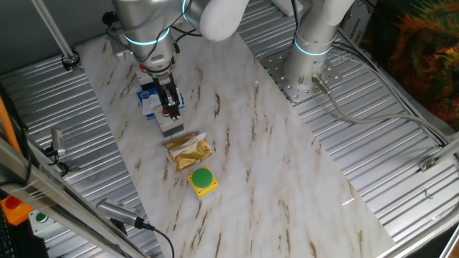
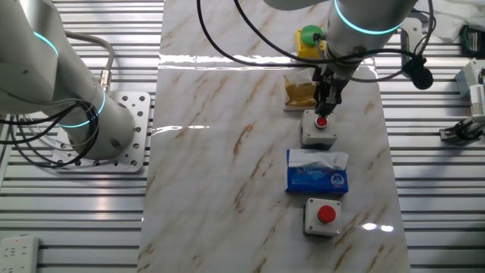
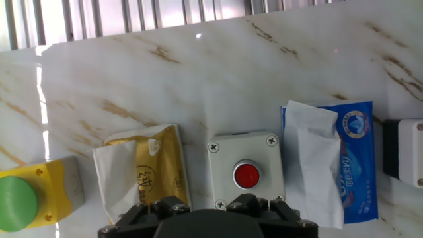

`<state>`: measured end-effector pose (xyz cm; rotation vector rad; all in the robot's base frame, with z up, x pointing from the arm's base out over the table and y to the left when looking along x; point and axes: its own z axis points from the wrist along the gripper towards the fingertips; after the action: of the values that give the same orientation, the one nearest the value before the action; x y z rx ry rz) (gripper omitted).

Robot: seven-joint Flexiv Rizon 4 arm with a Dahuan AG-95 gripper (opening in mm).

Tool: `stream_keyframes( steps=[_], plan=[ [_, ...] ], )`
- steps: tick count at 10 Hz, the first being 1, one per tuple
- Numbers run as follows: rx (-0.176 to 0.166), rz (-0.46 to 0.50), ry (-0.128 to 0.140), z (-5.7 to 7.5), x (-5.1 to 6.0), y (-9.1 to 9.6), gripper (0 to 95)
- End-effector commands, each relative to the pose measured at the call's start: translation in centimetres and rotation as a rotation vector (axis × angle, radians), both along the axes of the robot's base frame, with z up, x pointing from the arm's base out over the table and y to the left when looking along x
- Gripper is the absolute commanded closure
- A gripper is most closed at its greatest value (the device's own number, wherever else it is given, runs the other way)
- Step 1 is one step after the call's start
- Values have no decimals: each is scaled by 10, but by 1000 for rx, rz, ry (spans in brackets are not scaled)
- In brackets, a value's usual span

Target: Press three buttons from left to right in sequence

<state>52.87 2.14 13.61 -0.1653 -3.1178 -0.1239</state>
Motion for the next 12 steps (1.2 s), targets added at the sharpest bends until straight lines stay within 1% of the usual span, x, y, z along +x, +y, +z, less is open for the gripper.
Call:
stream_keyframes(
  steps=[1, 6, 7, 8, 12],
  plan=[
    [0, 4, 5, 1, 1, 0, 380],
    [1, 7, 4, 1, 1, 0, 380],
    [-1, 9, 3, 1, 1, 0, 570],
    [-8, 9, 4, 1, 1, 0, 950],
    [-13, 13, 4, 1, 1, 0, 950]
  ],
)
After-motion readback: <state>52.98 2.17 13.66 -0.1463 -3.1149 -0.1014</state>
